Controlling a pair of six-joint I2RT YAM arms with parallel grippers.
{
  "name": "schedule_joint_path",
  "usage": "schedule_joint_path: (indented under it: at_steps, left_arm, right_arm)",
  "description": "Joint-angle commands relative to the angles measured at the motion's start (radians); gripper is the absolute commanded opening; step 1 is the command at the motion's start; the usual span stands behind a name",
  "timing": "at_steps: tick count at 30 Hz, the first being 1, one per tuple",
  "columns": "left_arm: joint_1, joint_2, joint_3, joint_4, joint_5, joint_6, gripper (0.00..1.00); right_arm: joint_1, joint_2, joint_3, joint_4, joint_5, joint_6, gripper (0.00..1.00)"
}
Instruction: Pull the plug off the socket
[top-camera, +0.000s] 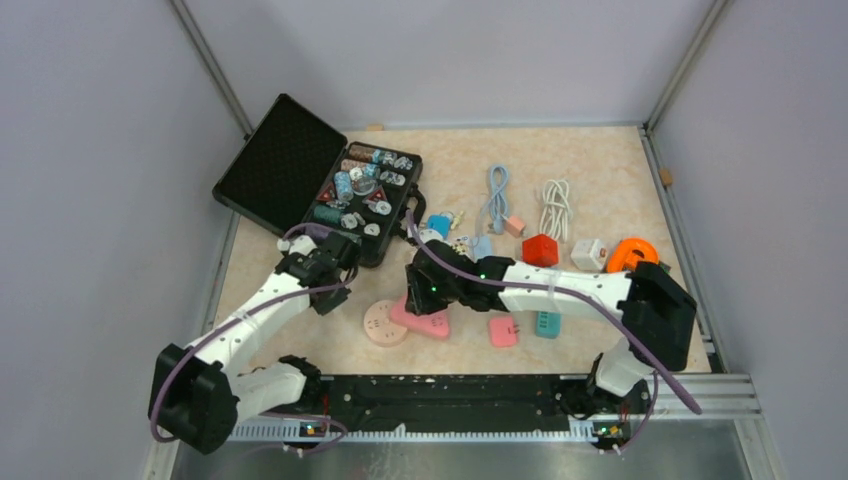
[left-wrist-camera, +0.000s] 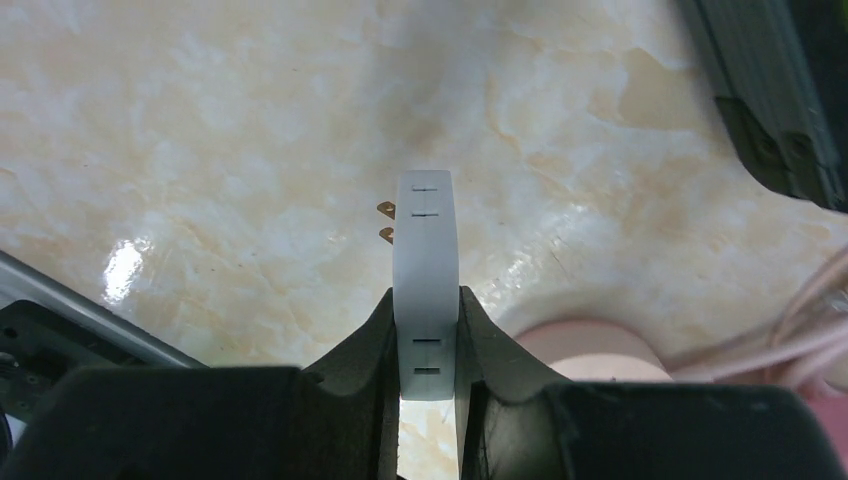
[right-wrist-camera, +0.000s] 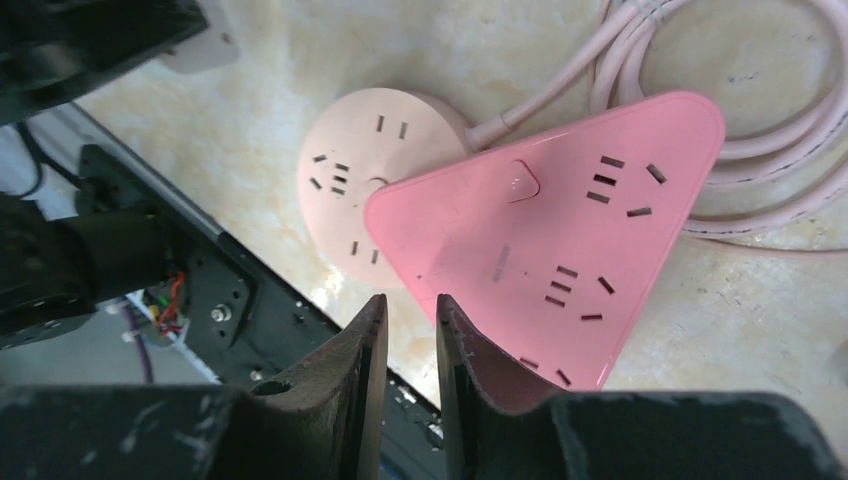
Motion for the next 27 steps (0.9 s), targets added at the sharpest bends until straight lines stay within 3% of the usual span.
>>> schedule_joint_path:
  at_steps: [1, 8, 10, 14, 22, 27]
  left_arm:
    - [0.05, 0.064, 0.0, 0.03, -0.009, 0.028, 0.15]
    - [0.074, 0.167, -0.006, 0.065, 0.015, 0.047, 0.3]
    - [0.077, 0.179, -0.002, 0.073, 0.015, 0.048, 0.45]
    - [0.076, 0.185, 0.012, 0.084, 0.017, 0.058, 0.64]
    - [0.076, 0.134, 0.079, 0.106, 0.083, 0.147, 0.79]
    - [0.076, 0.054, 0.113, 0.162, 0.271, 0.268, 0.92]
  right_arm:
    - [-0.025, -0.125, -0.021, 0.074, 0.001, -0.001, 0.24]
    - [-0.056, -0.211, -0.074, 0.072, 0.01, 0.006, 0.25]
    - [-0.062, -0.226, -0.086, 0.07, 0.01, 0.007, 0.25]
    - [-0.073, -0.246, -0.11, 0.071, 0.011, 0.01, 0.26]
    - [-0.087, -0.274, -0.161, 0.076, 0.011, 0.026, 0.26]
    - [-0.095, -0.286, -0.19, 0.078, 0.014, 0.042, 0.4]
